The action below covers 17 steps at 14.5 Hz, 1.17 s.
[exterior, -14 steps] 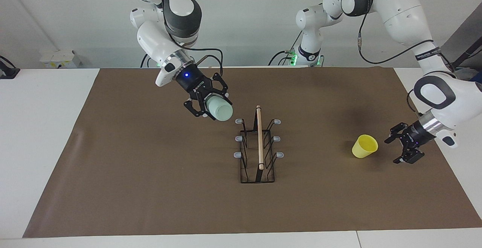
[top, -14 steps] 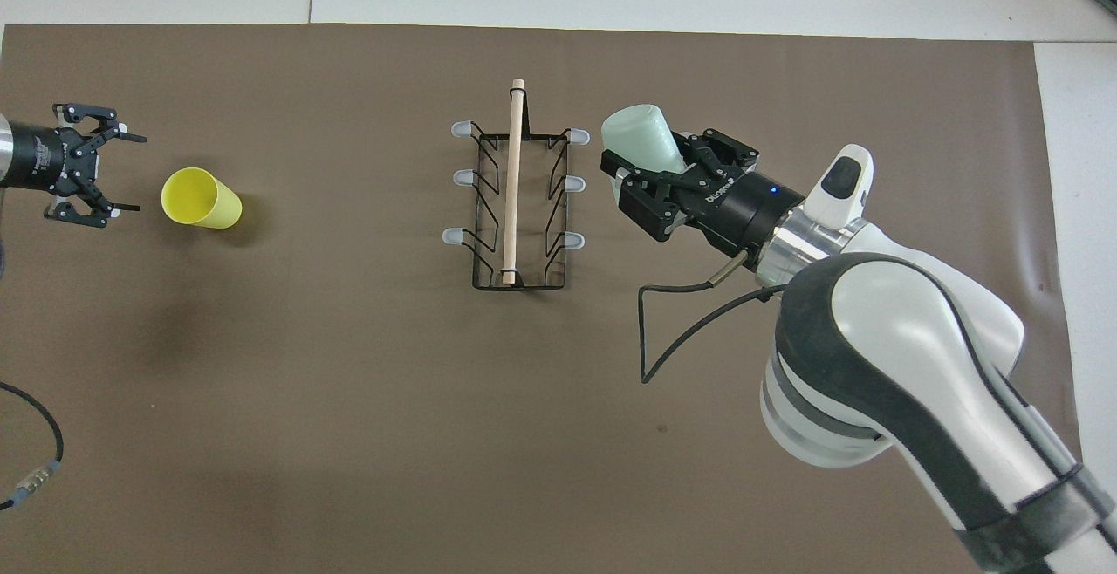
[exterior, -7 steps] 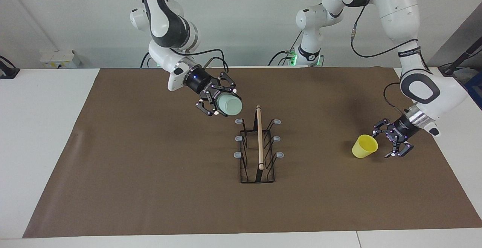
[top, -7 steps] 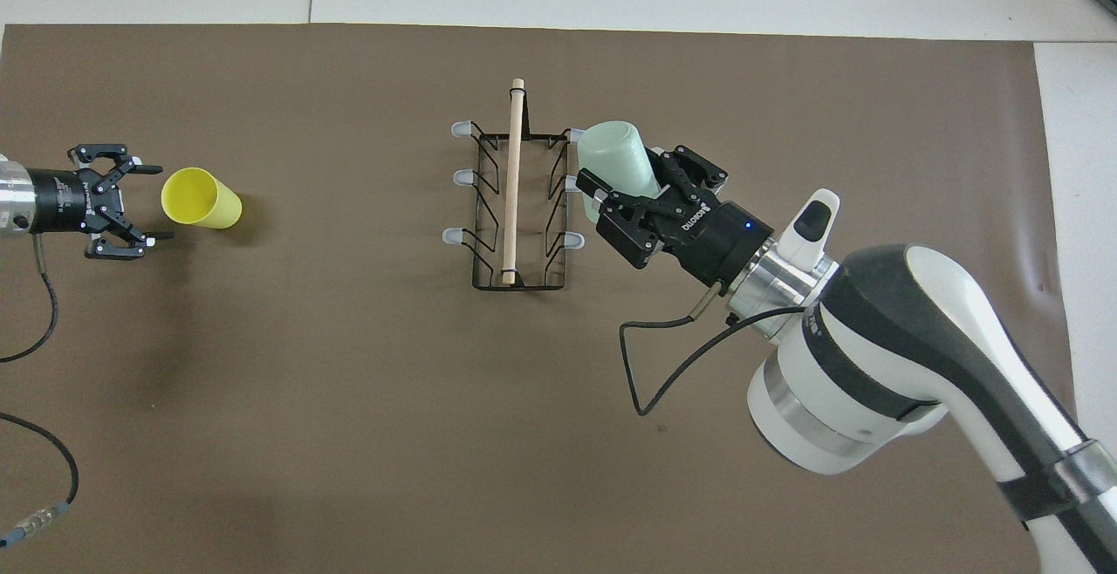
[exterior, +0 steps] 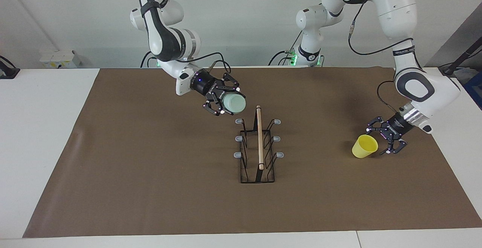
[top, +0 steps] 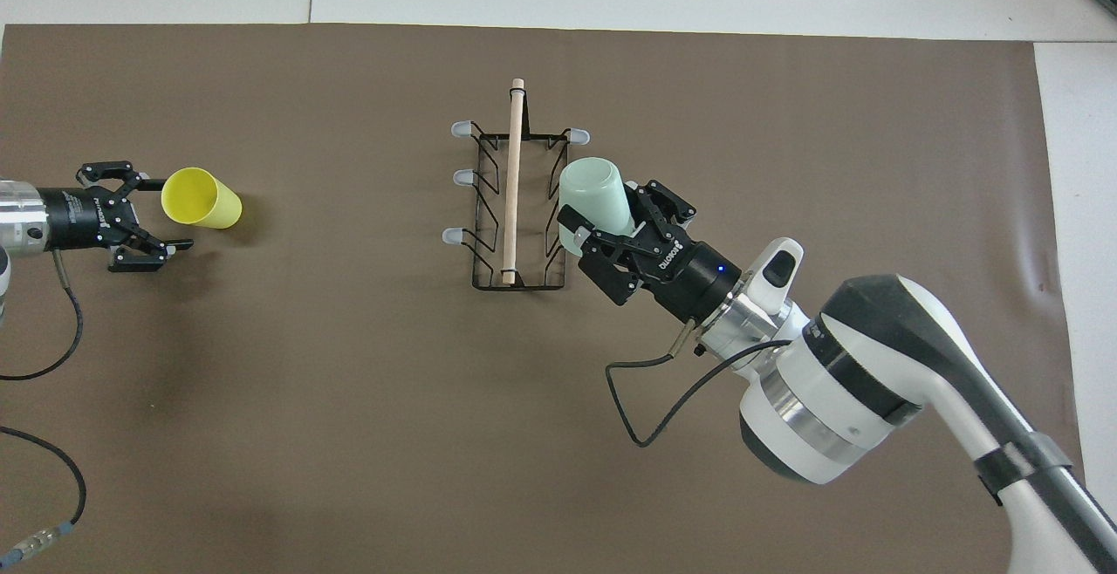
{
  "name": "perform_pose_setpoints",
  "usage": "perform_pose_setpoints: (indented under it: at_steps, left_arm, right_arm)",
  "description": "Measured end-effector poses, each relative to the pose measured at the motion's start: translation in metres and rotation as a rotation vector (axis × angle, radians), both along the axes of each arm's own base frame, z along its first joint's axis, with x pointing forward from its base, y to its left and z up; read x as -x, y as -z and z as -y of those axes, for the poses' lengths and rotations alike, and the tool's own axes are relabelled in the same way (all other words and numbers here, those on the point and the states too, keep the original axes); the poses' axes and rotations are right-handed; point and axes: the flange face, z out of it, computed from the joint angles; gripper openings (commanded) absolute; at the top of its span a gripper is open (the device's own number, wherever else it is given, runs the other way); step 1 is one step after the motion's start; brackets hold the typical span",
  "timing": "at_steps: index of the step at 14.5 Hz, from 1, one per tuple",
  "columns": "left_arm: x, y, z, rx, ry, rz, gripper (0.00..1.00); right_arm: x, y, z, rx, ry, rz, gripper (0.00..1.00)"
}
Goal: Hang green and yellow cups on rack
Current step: 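Lower the green cup onto a rack peg while the left gripper grasps yellow cup, then open the right gripper off the green cup while the left gripper lifts yellow cup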
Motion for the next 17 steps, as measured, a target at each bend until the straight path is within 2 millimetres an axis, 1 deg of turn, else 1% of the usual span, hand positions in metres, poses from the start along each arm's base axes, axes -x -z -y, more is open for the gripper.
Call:
perform_pose_setpoints:
  at_steps: [2, 5, 9, 11, 12, 13, 14, 15, 16, 17]
  left_arm:
    - [0.006, 0.007, 0.008, 0.032, -0.038, 0.000, 1.00]
    - [0.009, 0.016, 0.027, 0.050, -0.077, 0.007, 1.00]
    - [0.003, 0.015, 0.044, 0.035, -0.084, 0.032, 1.00]
    - [0.001, 0.014, 0.052, 0.037, -0.084, 0.039, 1.00]
    - [0.001, 0.013, 0.054, 0.037, -0.086, 0.042, 0.89]
    - [0.000, 0.013, 0.055, 0.036, -0.085, 0.045, 0.68]
    - [0.000, 0.012, 0.057, 0.033, -0.083, 0.047, 0.47]
    - [-0.001, 0.012, 0.060, 0.030, -0.080, 0.050, 0.06]
    - [-0.002, 0.011, 0.064, 0.025, -0.076, 0.054, 0.00]
    - [-0.003, 0.010, 0.068, 0.021, -0.072, 0.059, 0.00]
  right_arm:
    - [0.001, 0.007, -0.001, 0.000, 0.007, 0.023, 0.00]
    - [-0.001, 0.027, -0.006, -0.017, -0.018, 0.031, 0.00]
    - [0.002, 0.050, -0.008, 0.014, -0.031, 0.037, 0.00]
    - [0.001, 0.072, -0.014, -0.009, -0.062, 0.083, 0.00]
    - [-0.001, 0.086, -0.015, -0.021, -0.069, 0.096, 0.00]
    - [-0.002, 0.099, -0.016, -0.024, -0.072, 0.100, 0.00]
    - [-0.003, 0.107, -0.016, -0.023, -0.074, 0.105, 0.00]
    - [-0.003, 0.110, -0.016, -0.016, -0.074, 0.113, 0.00]
    - [-0.004, 0.110, -0.016, -0.008, -0.073, 0.124, 0.00]
    - [-0.004, 0.110, -0.015, 0.000, -0.072, 0.134, 0.00]
